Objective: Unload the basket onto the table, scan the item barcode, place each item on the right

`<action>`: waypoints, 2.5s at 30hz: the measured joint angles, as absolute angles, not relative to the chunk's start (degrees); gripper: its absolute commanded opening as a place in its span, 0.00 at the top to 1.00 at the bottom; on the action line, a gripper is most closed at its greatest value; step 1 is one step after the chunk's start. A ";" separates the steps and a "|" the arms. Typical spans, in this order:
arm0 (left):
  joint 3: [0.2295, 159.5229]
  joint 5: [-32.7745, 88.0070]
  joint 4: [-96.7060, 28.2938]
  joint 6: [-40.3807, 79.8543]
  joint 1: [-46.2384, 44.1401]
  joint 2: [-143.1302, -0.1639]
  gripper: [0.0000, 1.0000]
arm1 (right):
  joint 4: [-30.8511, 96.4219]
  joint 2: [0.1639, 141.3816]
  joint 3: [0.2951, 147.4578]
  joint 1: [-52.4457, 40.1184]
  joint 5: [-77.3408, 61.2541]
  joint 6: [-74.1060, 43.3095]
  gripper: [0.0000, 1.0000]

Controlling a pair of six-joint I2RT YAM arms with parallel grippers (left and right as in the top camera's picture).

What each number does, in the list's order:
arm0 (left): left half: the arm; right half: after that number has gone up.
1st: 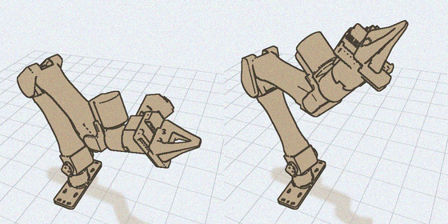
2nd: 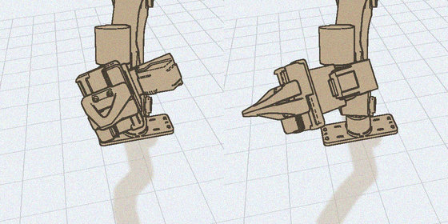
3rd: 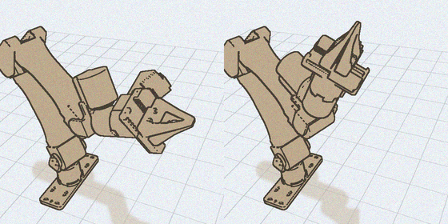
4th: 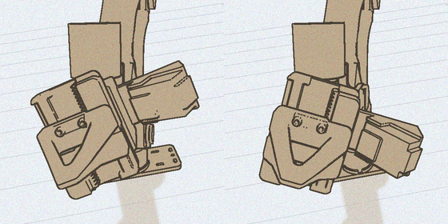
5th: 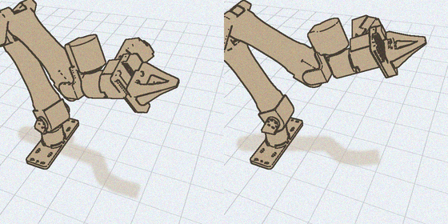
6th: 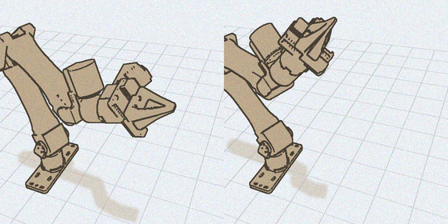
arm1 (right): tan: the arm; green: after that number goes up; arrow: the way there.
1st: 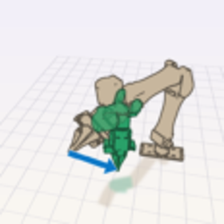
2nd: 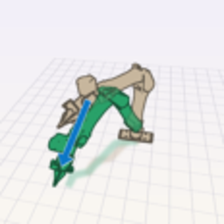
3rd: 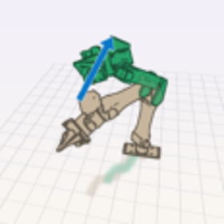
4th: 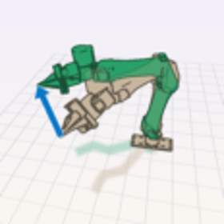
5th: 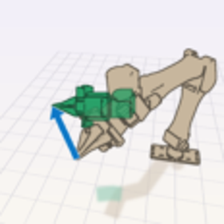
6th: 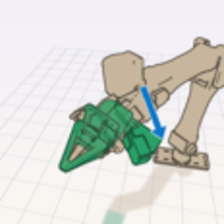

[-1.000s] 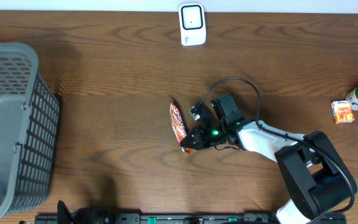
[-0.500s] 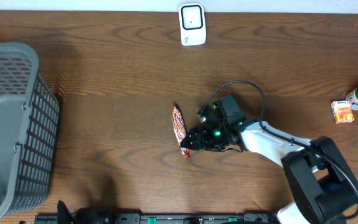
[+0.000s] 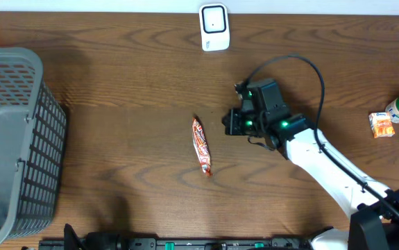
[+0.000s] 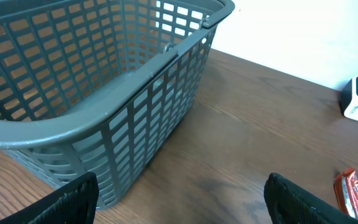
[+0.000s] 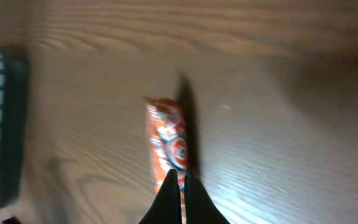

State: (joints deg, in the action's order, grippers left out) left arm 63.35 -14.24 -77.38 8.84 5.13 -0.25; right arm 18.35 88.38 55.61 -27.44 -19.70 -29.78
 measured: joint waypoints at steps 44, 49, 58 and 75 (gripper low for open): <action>63.35 -14.24 -77.41 8.84 5.13 -0.25 0.14 | 14.48 101.27 55.55 -38.74 -22.02 -32.93 0.99; 63.35 -14.24 -77.38 8.84 5.13 -0.25 0.14 | 16.51 101.27 55.55 -38.57 -20.62 -32.91 0.99; 63.35 -14.24 -77.38 8.84 5.13 -0.25 0.15 | 22.65 101.27 55.55 -34.81 -16.19 -33.52 0.99; 63.35 -14.24 -77.38 8.82 5.13 -0.25 0.15 | 23.24 100.97 58.08 -26.98 -21.61 -31.62 0.99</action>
